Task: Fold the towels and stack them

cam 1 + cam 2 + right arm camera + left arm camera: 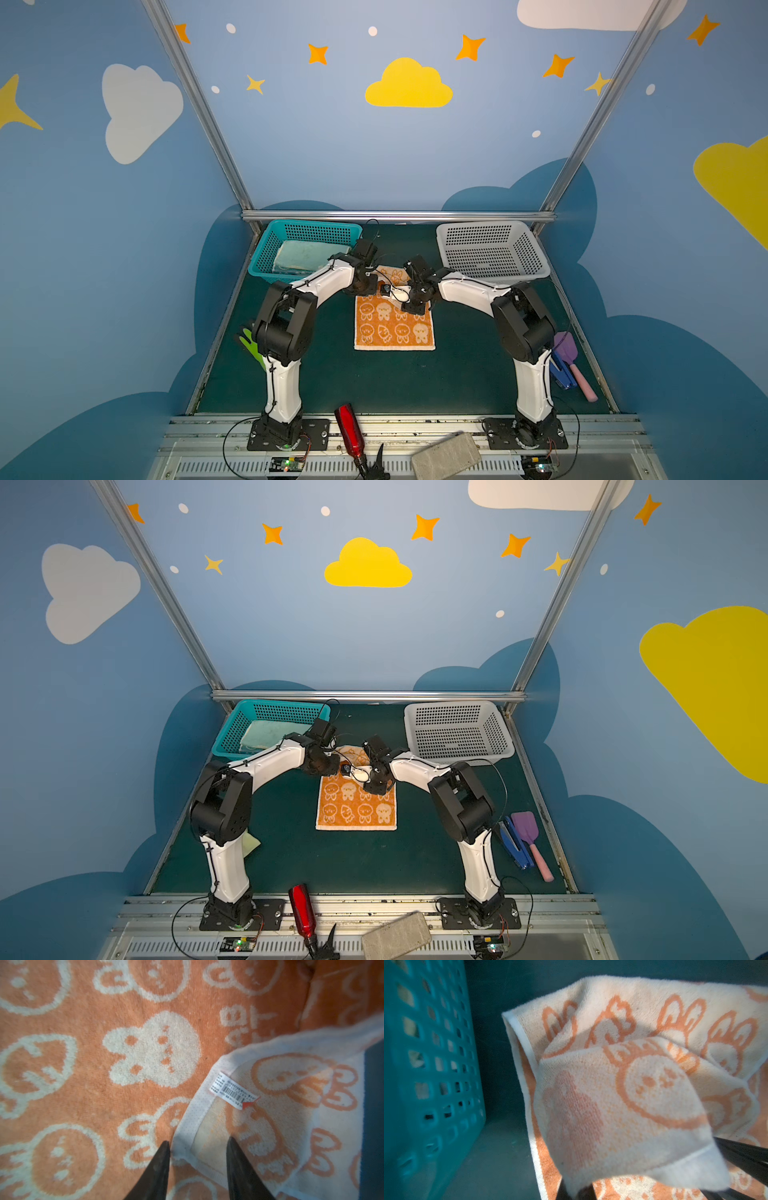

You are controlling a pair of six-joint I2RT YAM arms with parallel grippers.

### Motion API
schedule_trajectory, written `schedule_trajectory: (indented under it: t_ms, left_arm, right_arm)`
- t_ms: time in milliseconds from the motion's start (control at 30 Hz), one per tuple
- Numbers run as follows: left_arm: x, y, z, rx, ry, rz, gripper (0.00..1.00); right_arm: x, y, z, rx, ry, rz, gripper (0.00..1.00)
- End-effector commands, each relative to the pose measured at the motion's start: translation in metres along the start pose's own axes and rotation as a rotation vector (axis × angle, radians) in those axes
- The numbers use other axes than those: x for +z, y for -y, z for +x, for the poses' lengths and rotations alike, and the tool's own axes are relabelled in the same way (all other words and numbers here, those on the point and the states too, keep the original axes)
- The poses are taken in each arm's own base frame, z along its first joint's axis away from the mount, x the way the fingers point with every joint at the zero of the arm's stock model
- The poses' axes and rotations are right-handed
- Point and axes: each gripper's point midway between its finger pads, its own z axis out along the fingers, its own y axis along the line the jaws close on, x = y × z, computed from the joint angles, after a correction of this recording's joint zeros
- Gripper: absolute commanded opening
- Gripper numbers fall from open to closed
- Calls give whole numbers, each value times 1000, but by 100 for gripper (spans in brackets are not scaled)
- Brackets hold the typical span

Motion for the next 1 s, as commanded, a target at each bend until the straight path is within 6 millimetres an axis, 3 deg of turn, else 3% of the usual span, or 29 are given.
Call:
schedule_trajectory:
  t_ms: [0,200,733,967]
  left_arm:
    - [1,0,-2,-3,-12,7,4]
    - [2,0,-2,-4,-15,10,4]
    - [7,2,-1,-2,-27,16,4]
    - [8,2,0,0,-30,18,4]
  right_arm:
    - [4,-9,9,-29,-40,-48,40]
    - [0,-18,10,-62,-41,-80,37]
    - [13,-17,4,-94,-63,-89,30]
    - [19,-17,8,-104,-102,-108,5]
